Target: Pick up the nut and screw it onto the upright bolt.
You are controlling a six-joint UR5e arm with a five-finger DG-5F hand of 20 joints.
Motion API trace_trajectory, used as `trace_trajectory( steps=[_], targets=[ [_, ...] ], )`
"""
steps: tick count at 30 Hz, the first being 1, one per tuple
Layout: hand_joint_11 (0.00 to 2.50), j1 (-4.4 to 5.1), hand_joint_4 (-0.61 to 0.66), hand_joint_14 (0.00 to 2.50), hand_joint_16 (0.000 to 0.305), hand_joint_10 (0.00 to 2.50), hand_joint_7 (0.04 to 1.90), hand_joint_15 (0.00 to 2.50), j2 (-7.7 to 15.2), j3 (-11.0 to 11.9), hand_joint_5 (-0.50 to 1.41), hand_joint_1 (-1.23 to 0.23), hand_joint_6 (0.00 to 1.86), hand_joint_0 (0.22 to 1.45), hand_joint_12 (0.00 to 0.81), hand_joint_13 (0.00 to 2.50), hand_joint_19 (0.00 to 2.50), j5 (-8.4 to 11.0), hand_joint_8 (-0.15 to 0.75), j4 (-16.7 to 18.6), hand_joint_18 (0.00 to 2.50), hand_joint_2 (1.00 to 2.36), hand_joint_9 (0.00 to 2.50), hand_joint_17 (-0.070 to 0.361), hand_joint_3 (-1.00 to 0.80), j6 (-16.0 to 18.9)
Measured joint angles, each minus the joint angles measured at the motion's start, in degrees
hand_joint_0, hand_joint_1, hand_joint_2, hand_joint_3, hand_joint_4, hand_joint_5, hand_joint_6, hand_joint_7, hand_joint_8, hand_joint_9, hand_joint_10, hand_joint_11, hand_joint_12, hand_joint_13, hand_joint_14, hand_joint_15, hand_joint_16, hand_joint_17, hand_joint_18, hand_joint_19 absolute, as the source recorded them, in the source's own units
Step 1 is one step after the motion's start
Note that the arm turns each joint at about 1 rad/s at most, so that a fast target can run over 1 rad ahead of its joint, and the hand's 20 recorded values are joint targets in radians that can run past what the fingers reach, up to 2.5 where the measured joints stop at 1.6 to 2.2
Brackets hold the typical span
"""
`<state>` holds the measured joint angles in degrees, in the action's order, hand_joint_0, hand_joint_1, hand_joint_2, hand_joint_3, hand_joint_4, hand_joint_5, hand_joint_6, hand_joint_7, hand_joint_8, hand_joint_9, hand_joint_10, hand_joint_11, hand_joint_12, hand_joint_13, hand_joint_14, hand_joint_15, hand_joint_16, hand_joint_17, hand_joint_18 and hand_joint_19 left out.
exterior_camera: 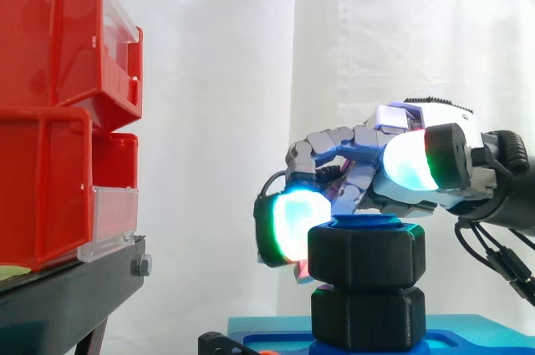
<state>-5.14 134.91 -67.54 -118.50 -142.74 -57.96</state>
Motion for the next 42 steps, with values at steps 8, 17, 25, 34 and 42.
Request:
trace_trajectory(
  steps=[8,17,25,34,42],
  targets=[
    [0.00,-0.31,0.07,0.00,0.029,0.00,0.57,0.00,0.00,0.03,-0.21,-0.24,0.50,0.46,0.260,0.19,0.00,-0.70,0.152,0.70,0.00,1.00,0.33,0.066,-0.50,0.00],
    [0.00,1.30,0.10,0.00,0.034,0.00,0.61,0.00,0.00,0.04,-0.21,-0.19,0.50,0.45,0.276,0.09,0.00,0.83,0.159,0.47,0.00,1.00,0.21,0.077,-0.50,0.03],
    [0.00,2.80,0.17,0.00,0.033,0.00,0.78,0.00,0.00,0.03,-0.16,-0.19,0.50,0.45,0.279,0.16,0.00,2.93,0.185,-3.63,0.00,1.00,0.27,0.074,-0.50,-0.28],
    [0.00,3.18,0.19,0.00,0.030,0.00,1.08,0.00,0.00,-0.03,-0.12,-0.22,0.50,0.47,0.272,0.23,0.00,3.10,0.210,-4.54,0.00,1.00,0.34,0.068,-0.50,-0.31],
    [0.00,3.20,0.15,0.00,0.028,0.00,1.23,0.00,0.02,-0.04,-0.10,-0.24,0.50,0.47,0.264,0.29,0.00,3.10,0.217,-4.38,0.00,1.00,0.41,0.062,-0.50,-0.27]
  ],
)
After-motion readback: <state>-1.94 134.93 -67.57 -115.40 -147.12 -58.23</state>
